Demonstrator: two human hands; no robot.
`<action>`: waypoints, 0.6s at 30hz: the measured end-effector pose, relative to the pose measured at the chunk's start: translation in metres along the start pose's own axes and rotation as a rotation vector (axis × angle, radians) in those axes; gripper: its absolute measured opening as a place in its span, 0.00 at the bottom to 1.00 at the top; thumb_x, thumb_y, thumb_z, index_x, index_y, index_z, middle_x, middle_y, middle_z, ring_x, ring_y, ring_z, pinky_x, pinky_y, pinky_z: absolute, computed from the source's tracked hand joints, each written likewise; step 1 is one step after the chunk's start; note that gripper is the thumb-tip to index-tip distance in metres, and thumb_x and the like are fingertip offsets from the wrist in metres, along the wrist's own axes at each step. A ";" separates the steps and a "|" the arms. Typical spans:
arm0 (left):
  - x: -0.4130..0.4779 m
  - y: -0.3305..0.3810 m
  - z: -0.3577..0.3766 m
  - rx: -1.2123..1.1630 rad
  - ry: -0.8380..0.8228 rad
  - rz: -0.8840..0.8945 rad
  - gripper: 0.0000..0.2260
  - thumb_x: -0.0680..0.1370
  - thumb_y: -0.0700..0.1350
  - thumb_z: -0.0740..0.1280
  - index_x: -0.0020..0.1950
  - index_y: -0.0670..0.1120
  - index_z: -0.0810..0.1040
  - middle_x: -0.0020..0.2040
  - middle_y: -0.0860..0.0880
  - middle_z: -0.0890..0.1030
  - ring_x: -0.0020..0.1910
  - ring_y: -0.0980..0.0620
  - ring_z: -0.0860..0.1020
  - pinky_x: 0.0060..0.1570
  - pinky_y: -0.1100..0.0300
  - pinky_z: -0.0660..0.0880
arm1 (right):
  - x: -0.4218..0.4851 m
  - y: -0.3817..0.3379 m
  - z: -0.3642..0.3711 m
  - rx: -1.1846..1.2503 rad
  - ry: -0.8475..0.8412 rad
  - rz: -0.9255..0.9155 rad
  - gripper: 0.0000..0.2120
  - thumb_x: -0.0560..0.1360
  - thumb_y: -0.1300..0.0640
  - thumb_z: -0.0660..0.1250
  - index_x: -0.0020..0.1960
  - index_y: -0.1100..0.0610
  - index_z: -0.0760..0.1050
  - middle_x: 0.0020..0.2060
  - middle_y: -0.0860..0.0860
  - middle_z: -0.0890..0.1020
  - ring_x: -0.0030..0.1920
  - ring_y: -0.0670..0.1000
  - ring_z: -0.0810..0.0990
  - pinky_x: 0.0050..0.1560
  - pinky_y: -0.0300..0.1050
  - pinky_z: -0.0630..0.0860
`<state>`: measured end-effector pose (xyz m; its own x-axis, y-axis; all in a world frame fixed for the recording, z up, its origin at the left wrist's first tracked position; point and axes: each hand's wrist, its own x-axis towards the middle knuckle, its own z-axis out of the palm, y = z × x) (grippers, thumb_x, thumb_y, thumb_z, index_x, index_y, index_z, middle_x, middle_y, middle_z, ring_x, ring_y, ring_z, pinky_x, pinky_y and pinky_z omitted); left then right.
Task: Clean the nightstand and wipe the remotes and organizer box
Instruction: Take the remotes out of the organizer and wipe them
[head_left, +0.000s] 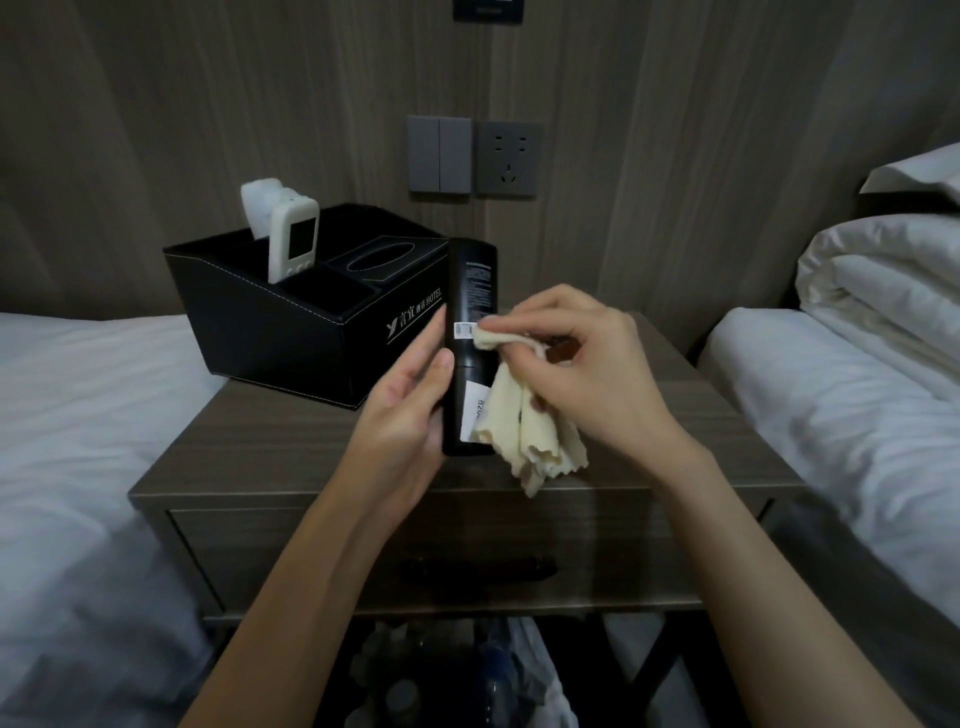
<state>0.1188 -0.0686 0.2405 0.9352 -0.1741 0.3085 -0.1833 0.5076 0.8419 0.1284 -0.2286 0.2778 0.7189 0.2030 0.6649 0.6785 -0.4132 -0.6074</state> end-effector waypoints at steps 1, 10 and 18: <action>0.001 0.000 -0.001 -0.002 0.017 0.006 0.17 0.82 0.38 0.55 0.67 0.53 0.71 0.59 0.51 0.82 0.59 0.53 0.80 0.54 0.61 0.78 | -0.002 0.000 0.001 0.004 -0.037 -0.001 0.12 0.74 0.65 0.70 0.52 0.52 0.84 0.46 0.48 0.80 0.41 0.44 0.80 0.34 0.30 0.75; 0.006 0.006 -0.009 -0.145 0.121 -0.026 0.19 0.83 0.41 0.55 0.74 0.53 0.67 0.62 0.45 0.80 0.56 0.47 0.82 0.49 0.53 0.81 | -0.020 0.001 0.004 0.053 -0.253 0.008 0.11 0.73 0.67 0.70 0.51 0.56 0.85 0.48 0.48 0.80 0.40 0.44 0.80 0.31 0.31 0.76; 0.008 0.007 -0.009 -0.084 0.177 -0.001 0.16 0.83 0.40 0.55 0.65 0.56 0.73 0.60 0.47 0.81 0.56 0.47 0.82 0.56 0.51 0.79 | -0.025 0.007 0.001 -0.105 -0.430 0.013 0.11 0.72 0.63 0.71 0.49 0.50 0.85 0.45 0.42 0.81 0.46 0.41 0.80 0.45 0.30 0.73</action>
<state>0.1278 -0.0588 0.2452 0.9754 -0.0271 0.2189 -0.1635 0.5772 0.8001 0.1155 -0.2356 0.2563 0.7401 0.5388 0.4024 0.6656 -0.5014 -0.5528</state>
